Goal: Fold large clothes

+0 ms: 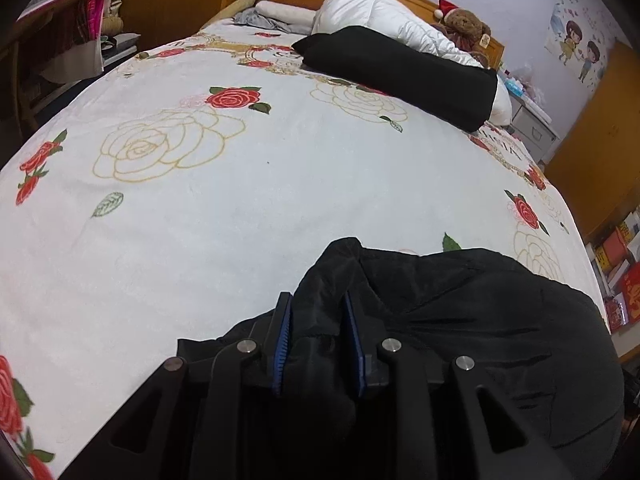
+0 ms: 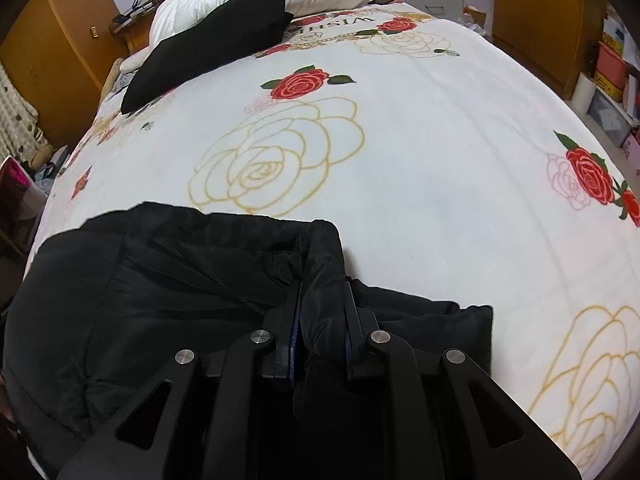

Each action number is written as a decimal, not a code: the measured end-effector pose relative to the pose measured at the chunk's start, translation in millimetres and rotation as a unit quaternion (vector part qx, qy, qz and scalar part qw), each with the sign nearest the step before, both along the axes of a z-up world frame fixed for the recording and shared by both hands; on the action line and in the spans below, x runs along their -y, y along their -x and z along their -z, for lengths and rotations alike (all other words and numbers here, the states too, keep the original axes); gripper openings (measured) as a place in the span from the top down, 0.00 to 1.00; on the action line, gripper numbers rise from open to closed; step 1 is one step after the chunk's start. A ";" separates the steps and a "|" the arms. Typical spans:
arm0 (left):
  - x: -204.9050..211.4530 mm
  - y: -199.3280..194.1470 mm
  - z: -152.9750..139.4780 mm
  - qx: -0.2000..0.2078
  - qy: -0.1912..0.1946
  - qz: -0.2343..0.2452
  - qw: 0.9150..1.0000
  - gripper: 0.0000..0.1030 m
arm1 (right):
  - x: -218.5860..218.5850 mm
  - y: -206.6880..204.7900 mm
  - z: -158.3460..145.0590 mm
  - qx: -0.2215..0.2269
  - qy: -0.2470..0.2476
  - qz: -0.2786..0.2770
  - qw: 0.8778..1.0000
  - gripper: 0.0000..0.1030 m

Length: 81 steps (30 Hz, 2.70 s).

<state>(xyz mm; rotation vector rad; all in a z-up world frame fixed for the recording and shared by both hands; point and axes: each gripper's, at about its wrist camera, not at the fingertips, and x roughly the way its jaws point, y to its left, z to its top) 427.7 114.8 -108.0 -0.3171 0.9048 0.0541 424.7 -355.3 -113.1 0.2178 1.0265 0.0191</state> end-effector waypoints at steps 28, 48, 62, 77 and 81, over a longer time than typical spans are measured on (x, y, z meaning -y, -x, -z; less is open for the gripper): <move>-13.9 19.9 -81.4 0.037 -0.016 -0.020 0.999 0.57 | -2.4 47.0 -112.8 0.111 0.015 0.005 0.994 0.66; 135.0 -2.1 -6.5 0.047 -0.078 0.130 0.987 0.44 | -93.7 1.2 -10.0 0.081 0.051 -0.067 0.993 0.66; 131.0 -6.8 -21.8 0.011 -0.082 0.134 0.988 0.46 | -85.3 12.4 -39.8 0.079 0.048 -0.065 0.994 0.66; 38.0 14.0 -8.5 0.045 -0.090 0.063 0.993 0.46 | -18.8 32.4 -13.6 0.086 0.039 -0.013 0.995 0.67; 42.3 10.2 -1.0 0.047 -0.094 0.059 0.993 0.46 | -15.2 26.1 -6.4 0.084 0.030 -0.010 0.996 0.67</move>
